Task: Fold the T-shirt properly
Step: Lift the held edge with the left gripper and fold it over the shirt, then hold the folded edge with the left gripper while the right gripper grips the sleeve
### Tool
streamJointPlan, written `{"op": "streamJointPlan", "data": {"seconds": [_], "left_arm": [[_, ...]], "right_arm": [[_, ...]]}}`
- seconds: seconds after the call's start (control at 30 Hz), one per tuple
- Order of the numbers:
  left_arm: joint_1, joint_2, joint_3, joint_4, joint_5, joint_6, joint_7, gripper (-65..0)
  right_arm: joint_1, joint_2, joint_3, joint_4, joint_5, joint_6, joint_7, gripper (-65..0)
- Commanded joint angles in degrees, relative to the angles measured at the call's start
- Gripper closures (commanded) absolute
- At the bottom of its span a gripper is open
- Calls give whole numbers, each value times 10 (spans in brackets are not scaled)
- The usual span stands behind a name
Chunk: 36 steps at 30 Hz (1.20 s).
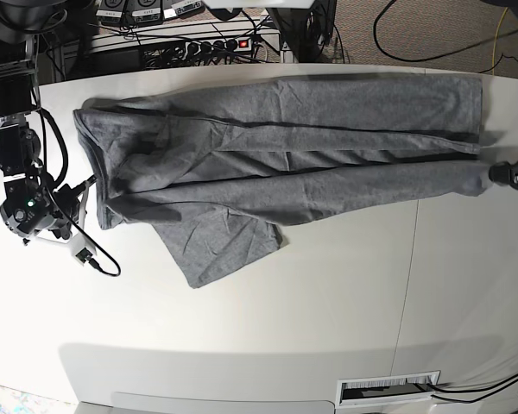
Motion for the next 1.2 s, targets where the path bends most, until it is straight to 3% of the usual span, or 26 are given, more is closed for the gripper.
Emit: {"op": "streamJointPlan", "data": {"seconds": [0.0,0.6,0.73,0.87,1.17], "left_arm": [[-4,-20,-4,5,-11,-3,0,0],[7,-27,-5,59,-11,-3,0,0],[7,-27,-5,88,-11,26,0,0],[11,-27,-5,116,-11,26,0,0],[102,-27,-5,227,-11,23,0,0]], "right_arm": [[14,12,6,8,-2,-1,-2,0],[14,12,5,8,33,-1,-15,0],[8,12,5,8,50,2,-22,0],[-11,12,5,12,50,5,-25,0],[-40,12,5,39,48,6,-25,0]]}}
